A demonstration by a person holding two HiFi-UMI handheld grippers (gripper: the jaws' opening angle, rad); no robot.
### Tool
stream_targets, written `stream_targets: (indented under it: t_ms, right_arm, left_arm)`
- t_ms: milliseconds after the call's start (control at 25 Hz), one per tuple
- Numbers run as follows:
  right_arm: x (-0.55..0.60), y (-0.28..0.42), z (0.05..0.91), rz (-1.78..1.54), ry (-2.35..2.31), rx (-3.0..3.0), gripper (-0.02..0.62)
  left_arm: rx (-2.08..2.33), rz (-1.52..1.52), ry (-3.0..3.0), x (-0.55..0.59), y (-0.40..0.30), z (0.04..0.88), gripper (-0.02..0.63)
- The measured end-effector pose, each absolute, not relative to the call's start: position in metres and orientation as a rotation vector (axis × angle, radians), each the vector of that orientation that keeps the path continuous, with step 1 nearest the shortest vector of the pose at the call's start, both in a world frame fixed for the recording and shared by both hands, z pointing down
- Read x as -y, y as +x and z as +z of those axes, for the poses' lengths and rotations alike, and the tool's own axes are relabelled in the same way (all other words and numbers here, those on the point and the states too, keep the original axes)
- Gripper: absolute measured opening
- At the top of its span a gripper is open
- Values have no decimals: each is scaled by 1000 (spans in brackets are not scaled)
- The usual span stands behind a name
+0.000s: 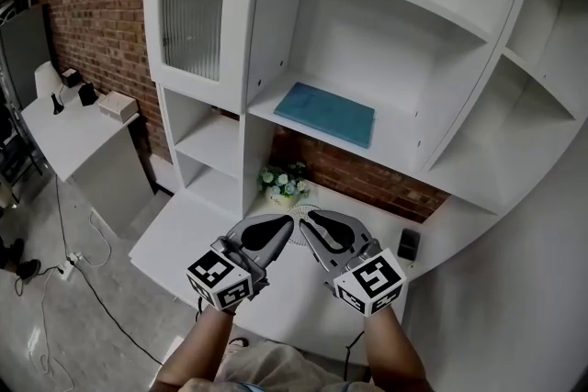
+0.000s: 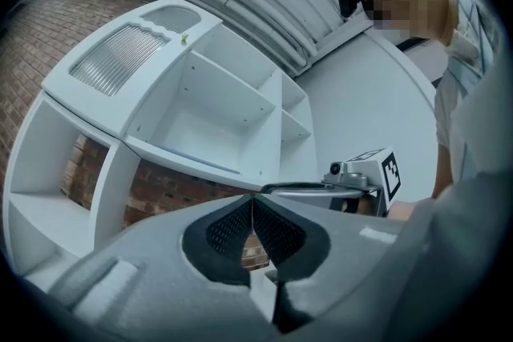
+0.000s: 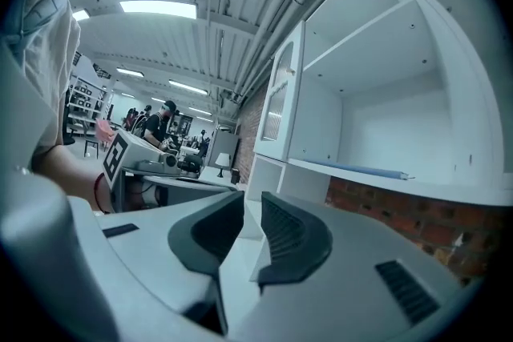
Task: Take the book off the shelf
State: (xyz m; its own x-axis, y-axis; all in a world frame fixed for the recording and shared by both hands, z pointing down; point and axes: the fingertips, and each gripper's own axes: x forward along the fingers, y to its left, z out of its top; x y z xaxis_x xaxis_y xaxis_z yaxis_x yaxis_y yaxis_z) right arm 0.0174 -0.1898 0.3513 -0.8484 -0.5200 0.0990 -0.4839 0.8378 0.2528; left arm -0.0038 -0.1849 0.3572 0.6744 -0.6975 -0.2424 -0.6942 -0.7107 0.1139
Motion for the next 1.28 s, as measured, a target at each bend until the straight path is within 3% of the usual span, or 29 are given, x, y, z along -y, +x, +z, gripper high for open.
stream_targets:
  t_ms: [1280]
  right_arm:
    - [321, 25, 279, -744, 695, 2212, 80]
  left_arm:
    - [1015, -545, 2898, 253, -1, 335, 11]
